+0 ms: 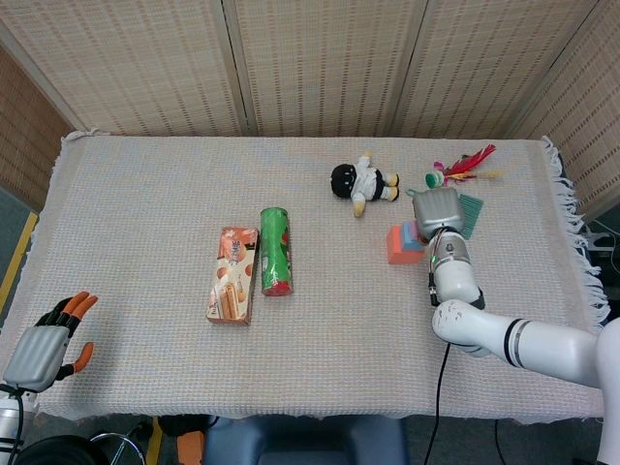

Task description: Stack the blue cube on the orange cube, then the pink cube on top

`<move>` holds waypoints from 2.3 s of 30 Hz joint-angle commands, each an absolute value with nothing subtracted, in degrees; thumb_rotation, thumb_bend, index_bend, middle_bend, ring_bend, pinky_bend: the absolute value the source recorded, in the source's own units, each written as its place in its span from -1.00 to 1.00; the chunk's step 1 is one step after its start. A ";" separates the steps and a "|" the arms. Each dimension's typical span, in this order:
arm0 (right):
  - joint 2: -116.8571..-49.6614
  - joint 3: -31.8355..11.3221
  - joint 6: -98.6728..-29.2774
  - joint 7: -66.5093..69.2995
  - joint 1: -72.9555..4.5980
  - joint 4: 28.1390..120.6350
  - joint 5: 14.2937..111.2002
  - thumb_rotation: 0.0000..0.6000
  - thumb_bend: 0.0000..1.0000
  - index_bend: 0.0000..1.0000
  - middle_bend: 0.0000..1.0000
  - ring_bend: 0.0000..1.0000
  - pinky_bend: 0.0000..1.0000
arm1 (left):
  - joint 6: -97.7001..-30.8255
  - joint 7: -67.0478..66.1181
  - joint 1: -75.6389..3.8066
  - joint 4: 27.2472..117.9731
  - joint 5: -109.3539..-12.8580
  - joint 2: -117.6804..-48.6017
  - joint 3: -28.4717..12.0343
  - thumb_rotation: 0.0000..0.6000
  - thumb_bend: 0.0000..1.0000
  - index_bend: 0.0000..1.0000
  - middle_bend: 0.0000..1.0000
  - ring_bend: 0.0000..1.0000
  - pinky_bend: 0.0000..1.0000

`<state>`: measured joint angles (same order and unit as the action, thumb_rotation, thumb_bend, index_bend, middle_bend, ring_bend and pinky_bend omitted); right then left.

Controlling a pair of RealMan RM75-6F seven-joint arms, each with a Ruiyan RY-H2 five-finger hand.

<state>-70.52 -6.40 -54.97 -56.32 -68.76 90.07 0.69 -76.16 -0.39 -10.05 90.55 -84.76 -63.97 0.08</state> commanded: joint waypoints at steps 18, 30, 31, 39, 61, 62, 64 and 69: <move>-70.26 -5.85 -55.61 -57.70 -68.77 90.51 0.17 1.00 -0.65 -0.02 0.32 0.42 0.44 | -75.91 -0.61 -10.17 90.52 -84.58 -64.14 0.06 1.00 -0.03 -0.83 -0.92 -0.85 -0.51; -70.10 -5.81 -55.40 -57.97 -68.70 90.63 0.11 1.00 -0.66 -0.13 0.32 0.42 0.44 | -75.94 -0.54 -10.19 90.51 -84.66 -64.15 0.07 1.00 -0.03 -0.83 -0.92 -0.85 -0.51; -70.07 -5.86 -55.39 -57.93 -68.70 90.64 0.09 1.00 -0.66 -0.15 0.32 0.42 0.44 | -75.93 -0.52 -10.20 90.49 -84.63 -64.16 0.05 1.00 -0.03 -0.83 -0.92 -0.85 -0.51; -69.88 -5.95 -55.46 -57.47 -68.35 90.49 0.50 1.00 -0.66 -0.33 0.32 0.42 0.44 | -75.64 -0.51 -10.32 90.37 -84.45 -64.24 0.02 1.00 -0.03 -0.83 -0.92 -0.85 -0.51; -65.80 5.71 -84.36 -12.30 -30.99 101.90 67.45 1.00 -0.66 -1.00 -0.93 -0.96 -0.76 | -82.59 1.89 -8.84 87.11 -86.98 -66.44 -1.68 1.00 -0.04 -0.83 -0.92 -0.89 -0.51; -67.38 7.93 -87.60 -11.34 -28.03 99.50 71.45 1.00 -0.66 -1.00 -0.96 -0.98 -0.80 | -83.26 2.23 -8.80 86.53 -87.42 -66.91 -1.84 1.00 -0.04 -0.84 -0.94 -0.90 -0.51; -70.96 11.64 -94.22 -11.34 -22.15 93.52 78.32 1.00 -0.66 -1.00 -0.99 -0.99 -0.88 | -85.00 3.03 -8.70 85.05 -88.63 -68.11 -2.17 1.00 -0.04 -0.91 -0.98 -0.94 -0.52; -75.72 12.13 -102.81 -9.43 -13.96 85.57 83.44 1.00 -0.66 -1.00 -1.00 -1.00 -0.95 | -86.90 3.08 -8.59 82.75 -90.09 -70.00 -2.31 1.00 -0.05 -0.95 -1.00 -0.99 -0.54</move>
